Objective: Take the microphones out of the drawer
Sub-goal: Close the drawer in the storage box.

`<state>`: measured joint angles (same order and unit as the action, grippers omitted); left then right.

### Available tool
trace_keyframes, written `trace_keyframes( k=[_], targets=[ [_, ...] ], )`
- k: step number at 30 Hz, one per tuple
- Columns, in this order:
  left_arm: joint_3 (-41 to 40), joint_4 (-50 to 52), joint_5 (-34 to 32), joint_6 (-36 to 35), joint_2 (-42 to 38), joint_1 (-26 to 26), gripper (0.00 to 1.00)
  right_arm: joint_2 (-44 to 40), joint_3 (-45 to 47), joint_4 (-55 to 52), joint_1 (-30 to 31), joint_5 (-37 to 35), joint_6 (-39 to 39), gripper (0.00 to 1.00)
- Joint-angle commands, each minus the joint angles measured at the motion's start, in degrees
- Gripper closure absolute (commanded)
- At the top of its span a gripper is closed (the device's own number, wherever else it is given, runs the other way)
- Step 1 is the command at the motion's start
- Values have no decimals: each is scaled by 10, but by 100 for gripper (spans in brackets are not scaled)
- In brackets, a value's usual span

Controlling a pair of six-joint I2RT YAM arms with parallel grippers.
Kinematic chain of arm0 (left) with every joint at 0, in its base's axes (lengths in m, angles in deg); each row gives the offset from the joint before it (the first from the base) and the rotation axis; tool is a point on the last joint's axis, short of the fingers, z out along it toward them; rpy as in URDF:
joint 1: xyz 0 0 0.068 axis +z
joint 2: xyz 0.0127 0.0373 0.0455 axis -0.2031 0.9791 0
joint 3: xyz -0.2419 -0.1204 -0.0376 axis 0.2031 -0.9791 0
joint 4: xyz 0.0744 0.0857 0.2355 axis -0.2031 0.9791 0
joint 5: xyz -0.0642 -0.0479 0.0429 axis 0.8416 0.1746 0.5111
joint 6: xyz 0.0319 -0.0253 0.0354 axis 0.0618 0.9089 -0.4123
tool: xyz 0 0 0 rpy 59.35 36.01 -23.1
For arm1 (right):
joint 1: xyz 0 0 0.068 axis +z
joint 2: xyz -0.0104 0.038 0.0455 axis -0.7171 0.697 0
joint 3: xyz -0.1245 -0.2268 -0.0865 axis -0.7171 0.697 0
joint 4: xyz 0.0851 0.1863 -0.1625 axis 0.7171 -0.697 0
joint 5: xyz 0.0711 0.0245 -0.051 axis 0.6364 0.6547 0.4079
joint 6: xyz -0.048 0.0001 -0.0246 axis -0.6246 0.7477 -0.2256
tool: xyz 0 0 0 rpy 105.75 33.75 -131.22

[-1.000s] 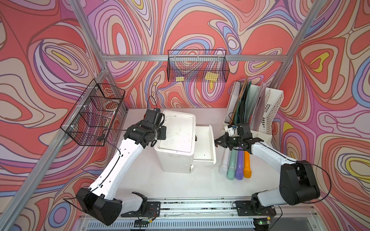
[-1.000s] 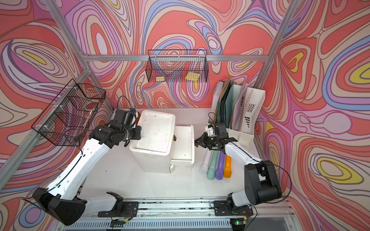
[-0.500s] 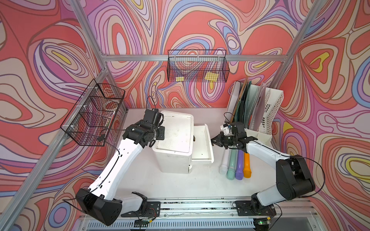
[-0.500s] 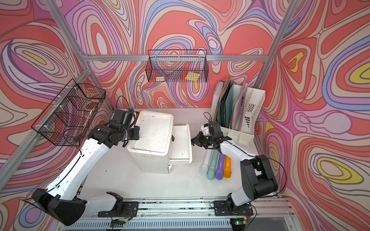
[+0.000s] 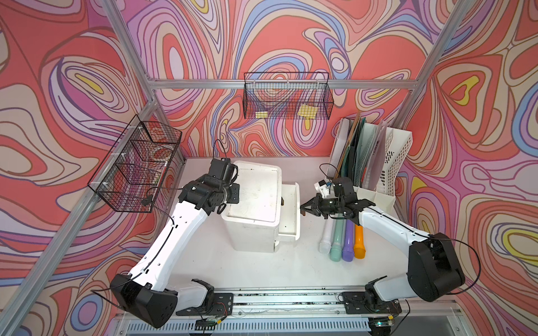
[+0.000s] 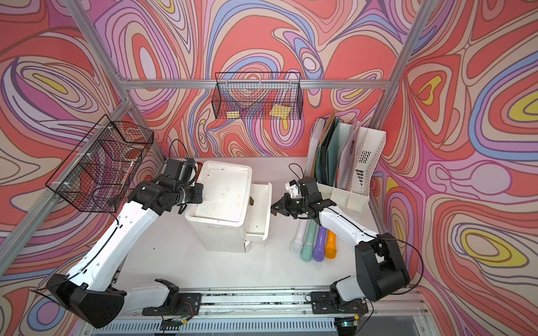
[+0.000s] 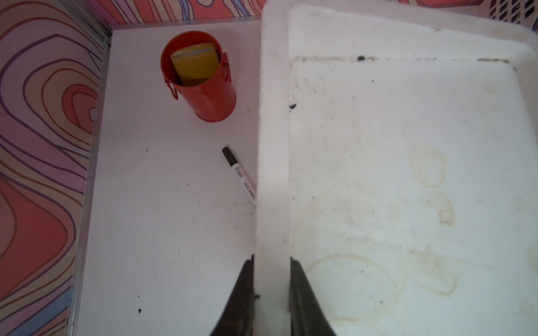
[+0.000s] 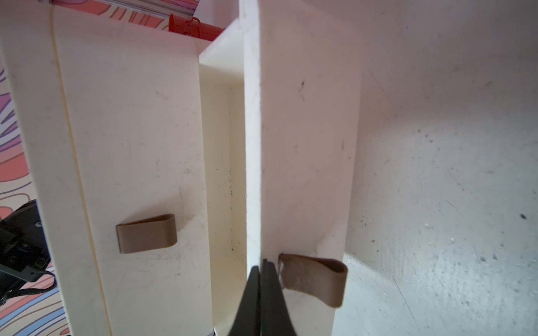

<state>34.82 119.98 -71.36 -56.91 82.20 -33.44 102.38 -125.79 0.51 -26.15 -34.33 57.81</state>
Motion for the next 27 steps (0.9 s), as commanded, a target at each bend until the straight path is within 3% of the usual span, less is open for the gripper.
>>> trace_keyframes(
  k=[1, 21, 27],
  targets=[
    [-2, 37, 25, -3, 16, -6, 100, 5, 3, 23, 8, 12, 10, 100],
    [0, 39, 25, -4, 13, -6, 100, 160, -93, 145, 127, 13, 78, 100],
    [-1, 40, 23, -7, 10, -6, 100, 163, -95, 144, 136, 4, 79, 100]
  ],
)
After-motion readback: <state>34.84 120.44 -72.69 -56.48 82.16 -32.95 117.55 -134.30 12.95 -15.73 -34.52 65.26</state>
